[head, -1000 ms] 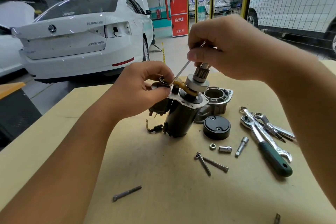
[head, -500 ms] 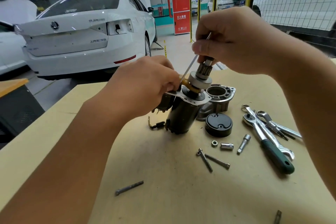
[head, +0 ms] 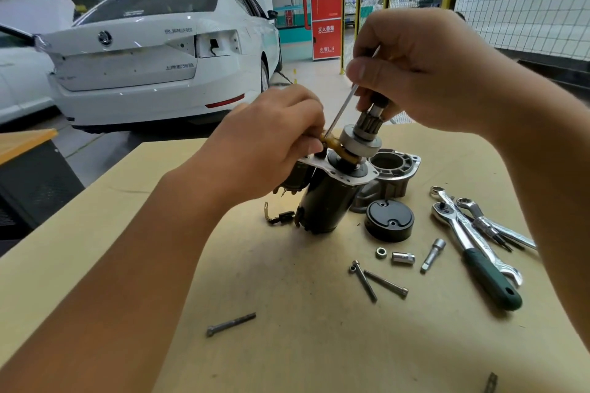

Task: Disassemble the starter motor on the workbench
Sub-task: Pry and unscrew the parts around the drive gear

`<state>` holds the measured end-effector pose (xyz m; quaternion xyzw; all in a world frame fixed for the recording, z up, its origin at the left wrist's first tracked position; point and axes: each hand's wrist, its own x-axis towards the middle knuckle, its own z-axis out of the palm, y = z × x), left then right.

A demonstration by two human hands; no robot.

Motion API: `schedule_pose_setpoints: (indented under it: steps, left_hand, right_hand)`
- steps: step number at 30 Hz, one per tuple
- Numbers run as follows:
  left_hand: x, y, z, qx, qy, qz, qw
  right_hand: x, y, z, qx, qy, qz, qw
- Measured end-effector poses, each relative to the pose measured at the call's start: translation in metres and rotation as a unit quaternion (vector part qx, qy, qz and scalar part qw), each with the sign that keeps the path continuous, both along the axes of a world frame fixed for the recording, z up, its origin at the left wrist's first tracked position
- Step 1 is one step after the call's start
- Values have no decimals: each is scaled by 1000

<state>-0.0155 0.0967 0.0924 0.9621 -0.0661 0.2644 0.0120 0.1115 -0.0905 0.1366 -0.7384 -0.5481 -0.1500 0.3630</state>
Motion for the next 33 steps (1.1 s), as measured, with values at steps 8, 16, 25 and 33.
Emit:
schedule_pose_setpoints:
  steps: [8, 16, 25, 33]
  left_hand:
    - [-27, 2, -19, -40, -132, -24, 990]
    - [-47, -17, -103, 5, 62, -17, 998]
    - [-49, -4, -101, -202, 33, 10, 979]
    - [-43, -1, -78, -383, -230, 105, 888]
  right_hand:
    - [5, 0, 0, -4, 15, 3, 1000]
    - [4, 4, -2, -14, -14, -16, 1000]
    - [2, 1, -3, -27, -18, -27, 999]
    - [0, 13, -12, -33, 18, 4, 999]
